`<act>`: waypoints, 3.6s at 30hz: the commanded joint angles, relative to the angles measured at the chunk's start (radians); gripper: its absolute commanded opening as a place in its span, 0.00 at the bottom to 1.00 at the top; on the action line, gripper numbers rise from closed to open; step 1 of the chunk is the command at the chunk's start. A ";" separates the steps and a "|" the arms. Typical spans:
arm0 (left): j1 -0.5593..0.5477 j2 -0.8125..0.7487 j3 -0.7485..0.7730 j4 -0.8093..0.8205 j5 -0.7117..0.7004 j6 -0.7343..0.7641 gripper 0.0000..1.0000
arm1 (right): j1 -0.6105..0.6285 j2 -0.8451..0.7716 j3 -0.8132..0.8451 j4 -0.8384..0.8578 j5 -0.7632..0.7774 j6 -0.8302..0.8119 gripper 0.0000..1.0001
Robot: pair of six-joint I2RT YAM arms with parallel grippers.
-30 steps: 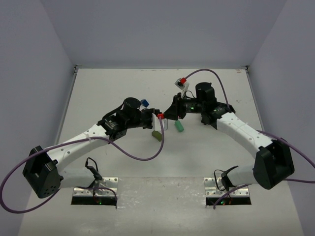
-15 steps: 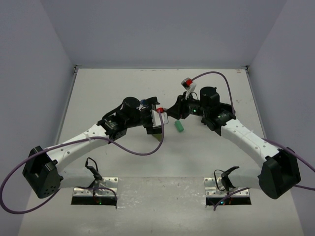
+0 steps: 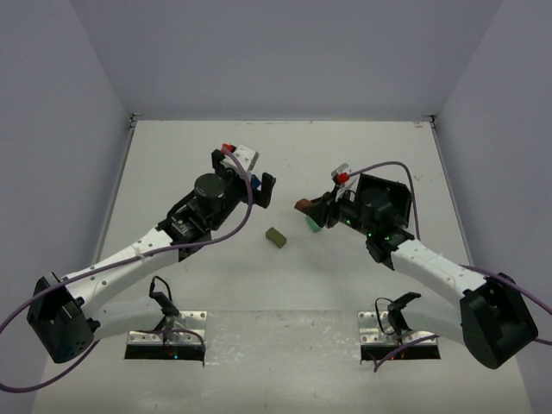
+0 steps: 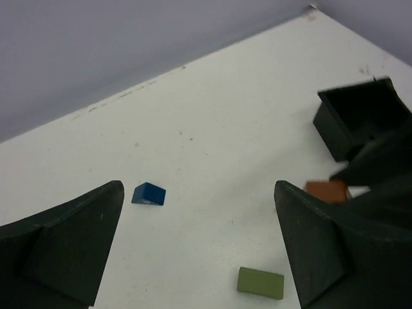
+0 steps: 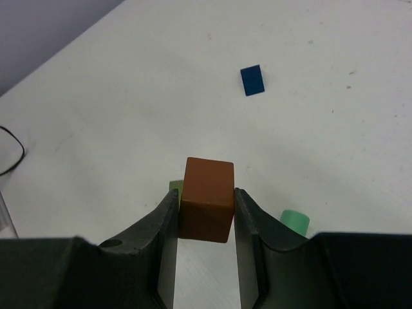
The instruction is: Build the wood block tower
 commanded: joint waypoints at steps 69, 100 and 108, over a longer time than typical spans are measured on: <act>0.187 -0.157 -0.202 -0.030 -0.487 -0.612 1.00 | 0.472 0.709 -0.135 1.162 0.565 -0.310 0.00; 0.187 -0.154 -0.197 -0.041 -0.477 -0.603 1.00 | 0.493 0.703 -0.142 1.175 0.613 -0.319 0.29; 0.185 -0.154 -0.197 -0.043 -0.479 -0.601 1.00 | 0.497 0.709 -0.139 1.175 0.627 -0.319 0.32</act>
